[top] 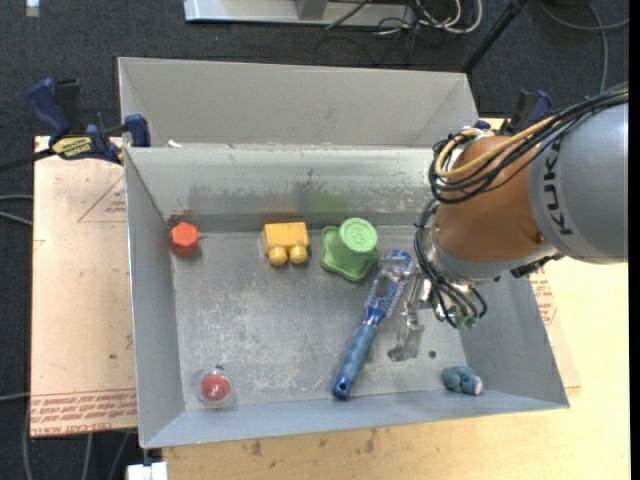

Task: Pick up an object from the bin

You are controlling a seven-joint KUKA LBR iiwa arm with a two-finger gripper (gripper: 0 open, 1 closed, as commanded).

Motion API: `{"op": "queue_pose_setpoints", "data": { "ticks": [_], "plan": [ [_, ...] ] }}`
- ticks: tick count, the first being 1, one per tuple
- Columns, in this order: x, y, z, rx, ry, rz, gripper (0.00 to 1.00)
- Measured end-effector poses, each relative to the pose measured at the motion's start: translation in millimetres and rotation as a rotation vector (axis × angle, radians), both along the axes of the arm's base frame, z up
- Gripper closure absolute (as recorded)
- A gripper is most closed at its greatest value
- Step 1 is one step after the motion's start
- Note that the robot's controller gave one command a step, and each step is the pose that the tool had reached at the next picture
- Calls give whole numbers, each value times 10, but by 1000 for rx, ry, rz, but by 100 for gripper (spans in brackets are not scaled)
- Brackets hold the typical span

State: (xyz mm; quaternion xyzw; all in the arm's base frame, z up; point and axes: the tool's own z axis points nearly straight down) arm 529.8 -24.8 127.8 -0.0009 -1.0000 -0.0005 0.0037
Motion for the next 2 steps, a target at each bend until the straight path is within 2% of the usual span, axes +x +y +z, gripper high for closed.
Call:
{"op": "queue_pose_setpoints", "data": {
  "ticks": [1,2],
  "plan": [
    [295,-52,-593,1,-10,147,0],
    [299,-49,-594,2,-10,145,0]
  ]
}}
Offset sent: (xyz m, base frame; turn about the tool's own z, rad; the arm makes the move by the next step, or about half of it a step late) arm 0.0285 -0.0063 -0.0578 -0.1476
